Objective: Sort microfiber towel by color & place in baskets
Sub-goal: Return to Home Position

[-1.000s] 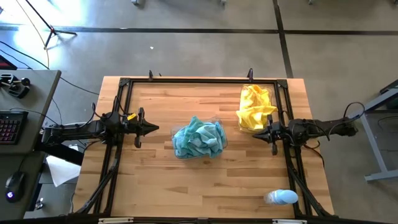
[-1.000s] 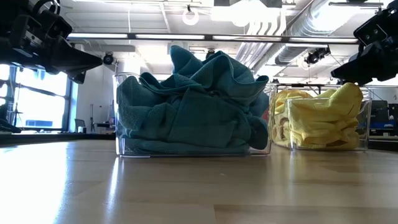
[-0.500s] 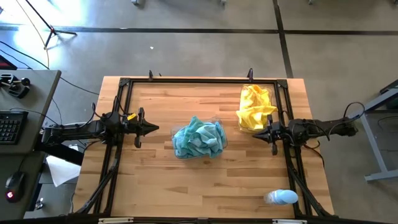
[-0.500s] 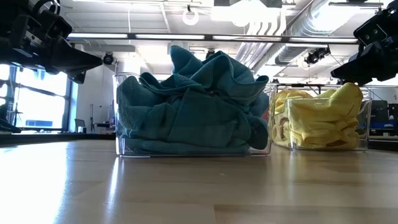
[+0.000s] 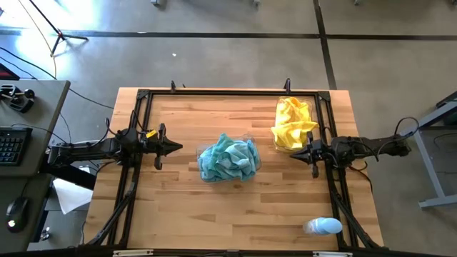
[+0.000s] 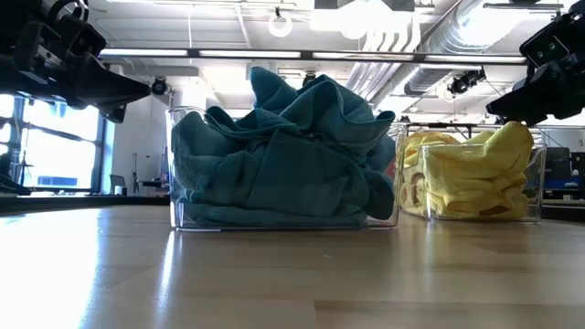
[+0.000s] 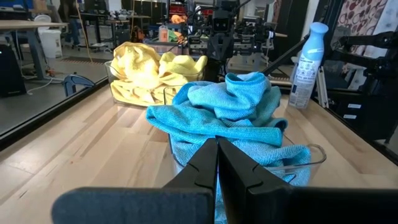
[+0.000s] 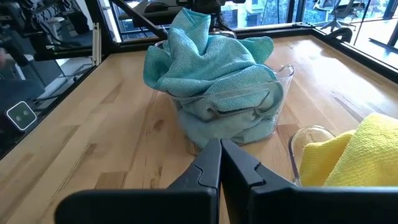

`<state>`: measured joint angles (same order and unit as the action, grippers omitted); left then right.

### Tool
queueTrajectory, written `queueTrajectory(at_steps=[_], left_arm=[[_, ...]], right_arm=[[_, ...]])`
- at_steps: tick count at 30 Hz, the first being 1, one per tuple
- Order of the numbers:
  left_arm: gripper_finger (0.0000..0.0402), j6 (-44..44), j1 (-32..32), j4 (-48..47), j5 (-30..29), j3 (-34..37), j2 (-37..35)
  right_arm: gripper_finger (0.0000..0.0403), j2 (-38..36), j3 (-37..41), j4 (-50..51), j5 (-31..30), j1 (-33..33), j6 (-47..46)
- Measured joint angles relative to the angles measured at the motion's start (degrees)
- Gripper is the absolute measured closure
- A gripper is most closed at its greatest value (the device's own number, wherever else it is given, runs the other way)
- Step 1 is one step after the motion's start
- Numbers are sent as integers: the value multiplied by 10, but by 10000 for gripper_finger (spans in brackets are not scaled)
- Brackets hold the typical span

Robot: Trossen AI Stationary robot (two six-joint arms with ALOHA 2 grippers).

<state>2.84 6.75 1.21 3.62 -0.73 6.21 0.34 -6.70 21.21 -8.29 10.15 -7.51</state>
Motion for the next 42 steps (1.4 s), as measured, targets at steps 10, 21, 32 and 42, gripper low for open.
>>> queueTrajectory(at_steps=[10, 21, 32, 42], left_arm=[[401, 0, 0, 0, 0, 0, 0], [401, 0, 0, 0, 0, 0, 0], [401, 0, 0, 0, 0, 0, 0], [401, 0, -60, 0, -1, 0, 0]], right_arm=[[402, 0, 0, 0, 2, 0, 0], [402, 0, 0, 0, 2, 0, 0], [402, 0, 0, 0, 1, 0, 0], [402, 0, 0, 0, 0, 0, 0]])
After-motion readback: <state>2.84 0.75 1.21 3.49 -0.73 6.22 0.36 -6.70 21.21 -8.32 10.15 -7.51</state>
